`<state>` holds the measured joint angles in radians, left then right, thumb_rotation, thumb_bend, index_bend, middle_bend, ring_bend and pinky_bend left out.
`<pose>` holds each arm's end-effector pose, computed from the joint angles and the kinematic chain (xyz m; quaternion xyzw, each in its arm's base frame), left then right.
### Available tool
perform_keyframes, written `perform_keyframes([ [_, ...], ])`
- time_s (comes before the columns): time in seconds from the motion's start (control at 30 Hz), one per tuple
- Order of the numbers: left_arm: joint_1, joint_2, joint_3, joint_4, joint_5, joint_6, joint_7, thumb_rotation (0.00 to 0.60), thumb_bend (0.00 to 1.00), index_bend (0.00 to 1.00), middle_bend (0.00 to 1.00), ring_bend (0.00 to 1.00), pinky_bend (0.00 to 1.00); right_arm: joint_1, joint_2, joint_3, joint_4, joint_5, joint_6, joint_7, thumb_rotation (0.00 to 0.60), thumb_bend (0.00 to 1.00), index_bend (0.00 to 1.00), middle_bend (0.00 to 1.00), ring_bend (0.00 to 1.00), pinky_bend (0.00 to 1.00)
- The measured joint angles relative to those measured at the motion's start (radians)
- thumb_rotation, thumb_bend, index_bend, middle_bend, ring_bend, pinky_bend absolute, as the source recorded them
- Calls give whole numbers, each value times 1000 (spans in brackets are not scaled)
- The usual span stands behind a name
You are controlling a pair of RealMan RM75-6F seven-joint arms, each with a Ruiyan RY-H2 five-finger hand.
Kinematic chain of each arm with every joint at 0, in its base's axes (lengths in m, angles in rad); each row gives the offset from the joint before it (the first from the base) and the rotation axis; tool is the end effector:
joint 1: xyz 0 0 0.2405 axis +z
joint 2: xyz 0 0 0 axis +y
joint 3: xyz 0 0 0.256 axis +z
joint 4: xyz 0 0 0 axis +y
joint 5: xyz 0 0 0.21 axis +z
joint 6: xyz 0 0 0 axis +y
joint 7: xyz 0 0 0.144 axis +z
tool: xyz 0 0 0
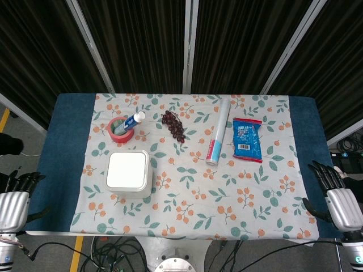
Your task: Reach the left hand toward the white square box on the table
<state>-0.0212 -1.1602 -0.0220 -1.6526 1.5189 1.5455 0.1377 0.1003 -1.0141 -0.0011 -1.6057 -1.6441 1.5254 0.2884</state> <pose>-0.3063 0.1550 0.1458 -0.5927 -0.3771 -0.3654 0.6107 -0.3003 -0.1742 0.1827 0.6063 -0.4133 0.4576 0.5022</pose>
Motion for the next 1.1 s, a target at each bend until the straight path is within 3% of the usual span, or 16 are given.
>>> perform_keyframes([
  [0.33,-5,-1,-1,6,15,3,-17,600,90,220,171,147,0,1,4,-2,-6,7,-17,-2,600,256,0,7,0,0],
  [0.53,-45,14,-14,19,129,29,-91,600,90,221,171,147,0,9,1,-7,-7,24,-58,-1,600,256,0,7,0,0],
  [0.67,-122,40,-18,20,257,19,-182,600,90,220,170,147,0,18,1,-8,-12,31,-81,-7,600,256,0,6,0,0],
  [0.87,-285,81,-20,3,398,-93,-271,600,89,220,139,108,0,23,6,-6,-25,36,-89,-20,600,257,0,6,0,0],
  [1.1,-406,107,-12,-32,421,-272,-292,600,89,220,140,107,0,17,8,-4,-31,39,-82,-25,600,257,0,6,0,0],
])
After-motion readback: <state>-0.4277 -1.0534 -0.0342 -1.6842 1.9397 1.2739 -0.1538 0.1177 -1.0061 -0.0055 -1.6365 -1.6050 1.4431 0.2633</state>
